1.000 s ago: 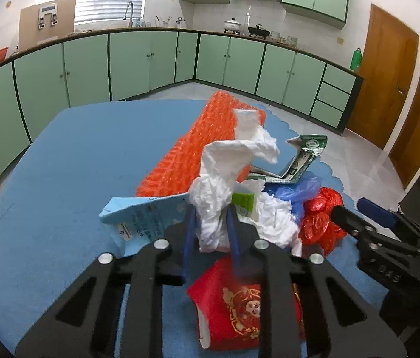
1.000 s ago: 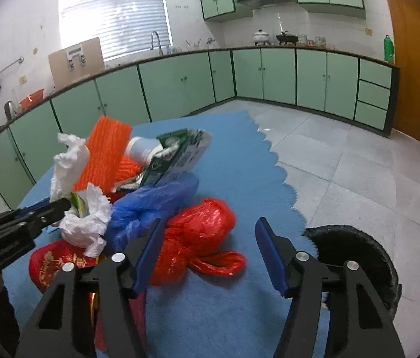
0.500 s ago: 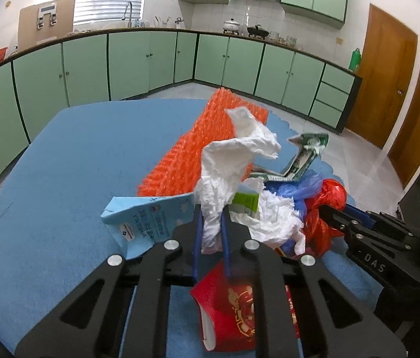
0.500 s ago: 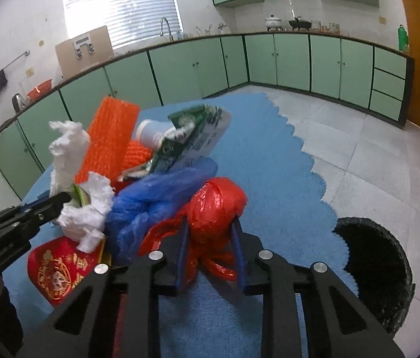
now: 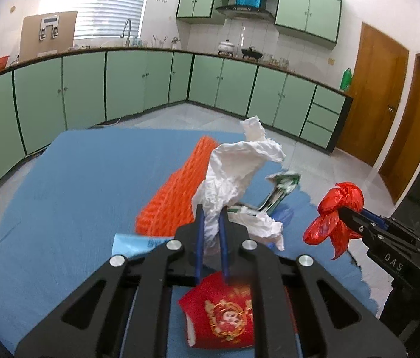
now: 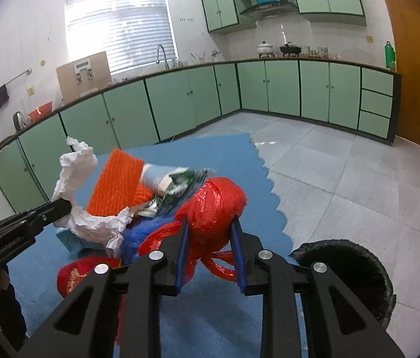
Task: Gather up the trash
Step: 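Carry tissue and red bag over the bin and open both grippers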
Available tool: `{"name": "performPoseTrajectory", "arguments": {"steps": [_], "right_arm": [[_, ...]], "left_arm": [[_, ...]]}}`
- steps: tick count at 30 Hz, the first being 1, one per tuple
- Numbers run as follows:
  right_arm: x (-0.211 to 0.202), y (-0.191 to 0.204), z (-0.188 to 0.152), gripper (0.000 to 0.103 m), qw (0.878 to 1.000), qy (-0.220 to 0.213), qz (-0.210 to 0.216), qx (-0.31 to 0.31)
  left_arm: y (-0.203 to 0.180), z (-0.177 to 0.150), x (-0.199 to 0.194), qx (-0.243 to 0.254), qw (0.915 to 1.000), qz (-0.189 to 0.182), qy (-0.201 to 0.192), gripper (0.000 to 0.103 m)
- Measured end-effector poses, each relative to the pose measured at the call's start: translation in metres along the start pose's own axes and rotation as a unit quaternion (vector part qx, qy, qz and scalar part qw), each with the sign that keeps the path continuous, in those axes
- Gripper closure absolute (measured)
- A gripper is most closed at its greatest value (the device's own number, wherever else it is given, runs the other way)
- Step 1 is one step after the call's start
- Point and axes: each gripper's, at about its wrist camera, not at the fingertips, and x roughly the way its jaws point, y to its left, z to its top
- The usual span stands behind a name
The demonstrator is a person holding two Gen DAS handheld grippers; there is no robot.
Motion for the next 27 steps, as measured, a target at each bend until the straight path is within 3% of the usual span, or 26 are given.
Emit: {"name": "performPoseTrajectory", "arguments": {"steps": [12,27], "right_arm": [[-0.038,-0.020,0.013,0.077,0.999,-0.036,-0.027,0.009],[-0.077,-0.091,0.008,0.077,0.992,-0.053,-0.105,0.043]], "left_arm": [[-0.040,0.015,-0.014,0.028,0.9986,-0.036,-0.026,0.095],[-0.135,0.006,0.028,0.083,0.9908,-0.106,-0.012,0.095]]}}
